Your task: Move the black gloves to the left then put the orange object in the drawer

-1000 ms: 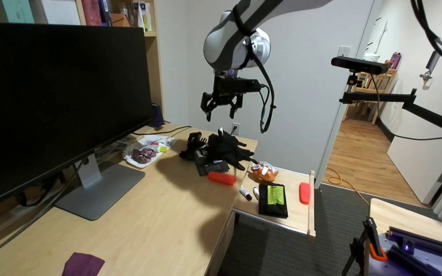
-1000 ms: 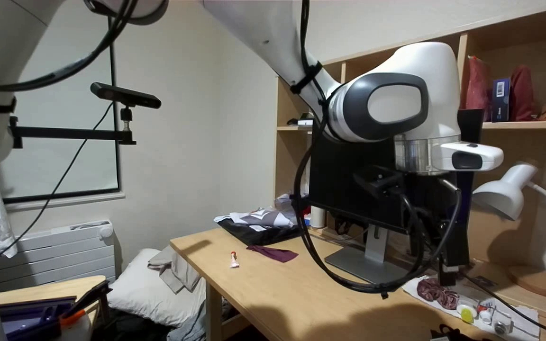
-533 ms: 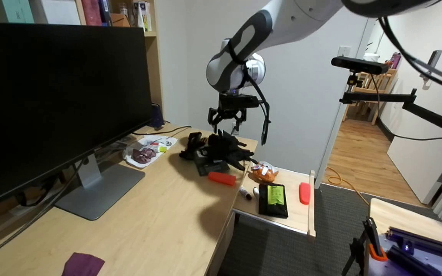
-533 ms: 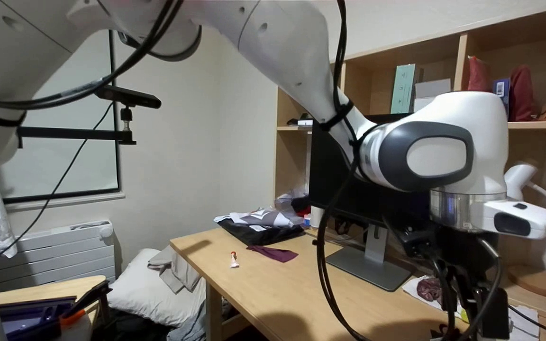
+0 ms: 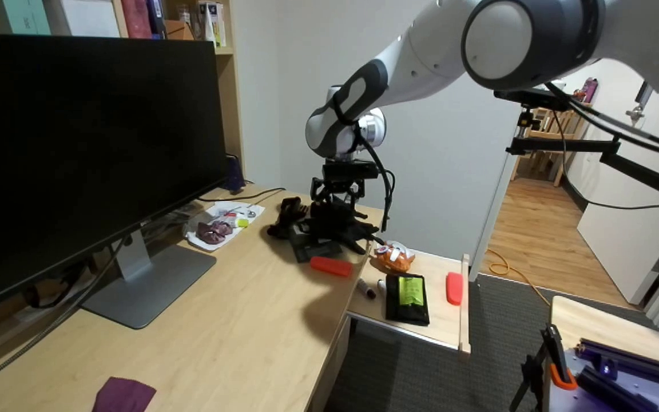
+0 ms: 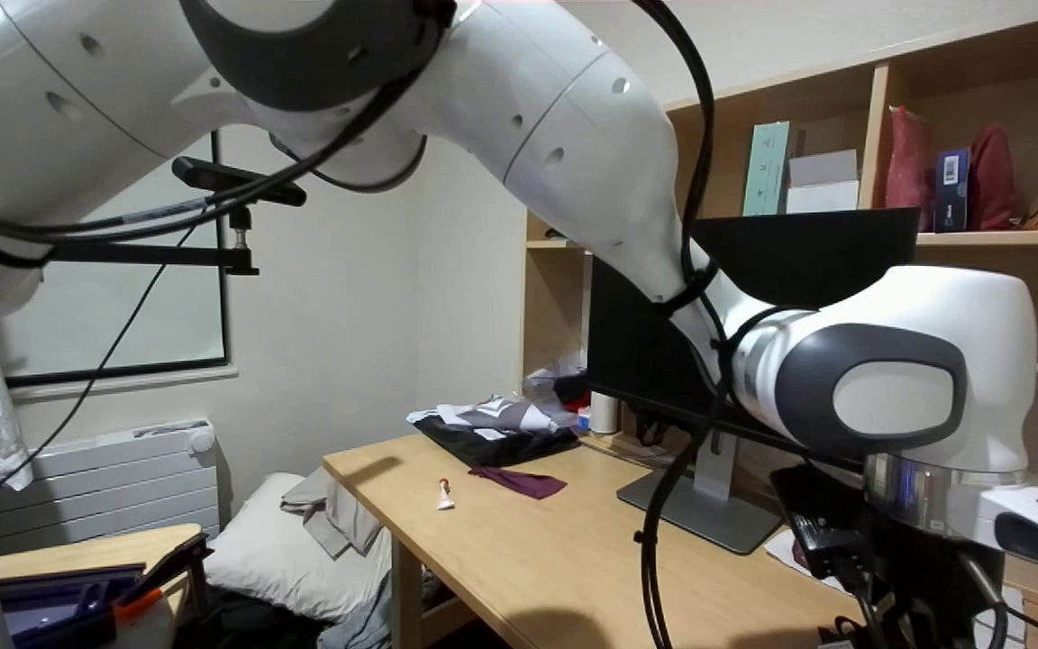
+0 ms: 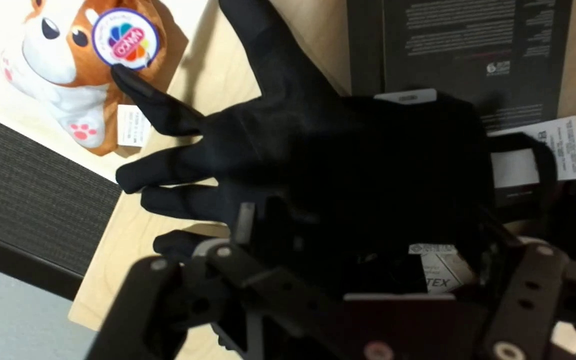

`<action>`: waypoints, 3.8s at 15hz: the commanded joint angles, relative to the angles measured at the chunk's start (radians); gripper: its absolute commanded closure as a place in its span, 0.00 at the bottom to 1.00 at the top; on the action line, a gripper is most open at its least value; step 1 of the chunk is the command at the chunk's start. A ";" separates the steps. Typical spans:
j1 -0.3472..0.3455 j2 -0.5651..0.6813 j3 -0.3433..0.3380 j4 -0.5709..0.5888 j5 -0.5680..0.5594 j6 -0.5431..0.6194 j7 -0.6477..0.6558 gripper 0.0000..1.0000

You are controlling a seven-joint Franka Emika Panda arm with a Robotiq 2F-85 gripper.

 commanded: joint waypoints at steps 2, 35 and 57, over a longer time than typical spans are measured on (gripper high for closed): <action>-0.013 0.102 0.004 0.152 -0.010 -0.067 0.001 0.00; -0.046 0.247 0.048 0.486 0.020 -0.271 -0.017 0.96; -0.091 0.200 0.076 0.165 0.032 0.033 -0.285 0.00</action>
